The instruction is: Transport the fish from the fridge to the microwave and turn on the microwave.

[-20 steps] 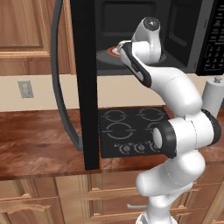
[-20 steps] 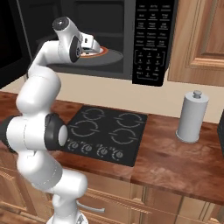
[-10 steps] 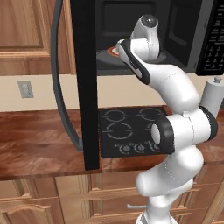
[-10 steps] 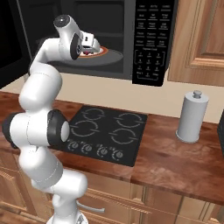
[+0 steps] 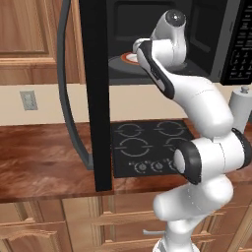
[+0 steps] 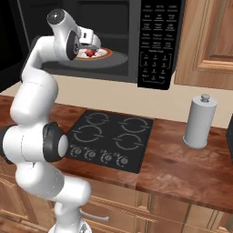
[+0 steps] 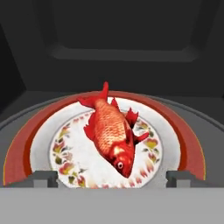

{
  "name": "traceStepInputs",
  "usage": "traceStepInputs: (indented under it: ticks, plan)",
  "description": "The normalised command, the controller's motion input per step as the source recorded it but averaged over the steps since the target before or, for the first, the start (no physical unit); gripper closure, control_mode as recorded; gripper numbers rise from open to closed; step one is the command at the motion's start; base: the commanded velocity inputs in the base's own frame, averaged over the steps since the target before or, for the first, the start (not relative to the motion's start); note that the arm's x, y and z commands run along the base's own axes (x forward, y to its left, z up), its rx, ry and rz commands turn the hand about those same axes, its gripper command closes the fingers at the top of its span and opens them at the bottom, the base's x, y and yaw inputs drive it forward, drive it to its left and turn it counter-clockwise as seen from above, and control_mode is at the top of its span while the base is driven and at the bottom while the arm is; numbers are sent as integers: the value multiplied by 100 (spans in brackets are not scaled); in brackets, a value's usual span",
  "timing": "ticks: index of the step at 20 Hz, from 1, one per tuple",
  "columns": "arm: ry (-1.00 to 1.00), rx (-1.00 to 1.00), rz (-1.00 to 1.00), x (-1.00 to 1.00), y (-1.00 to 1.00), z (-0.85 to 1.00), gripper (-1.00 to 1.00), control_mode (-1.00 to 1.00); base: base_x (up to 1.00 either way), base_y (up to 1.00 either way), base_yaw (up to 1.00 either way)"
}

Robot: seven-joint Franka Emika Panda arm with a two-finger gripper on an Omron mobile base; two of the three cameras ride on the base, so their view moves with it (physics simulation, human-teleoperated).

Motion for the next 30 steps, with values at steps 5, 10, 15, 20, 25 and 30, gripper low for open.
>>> traceStepInputs:
  ticks: [5,10,15,20,25,30]
  plan:
    - [-6,0,0,-58,0,6,-100,-100,0,0,0]
    - [0,0,0,-76,-4,0,-100,-100,0,0,0]
    - [-2,0,0,-91,-8,0,-100,-100,0,0,0]
    - [-12,0,0,-100,-5,0,-100,-100,0,0,0]
    - [-6,0,0,-74,0,0,-100,-100,0,0,0]
    - [-1,0,0,-76,0,0,100,-100,0,0,0]
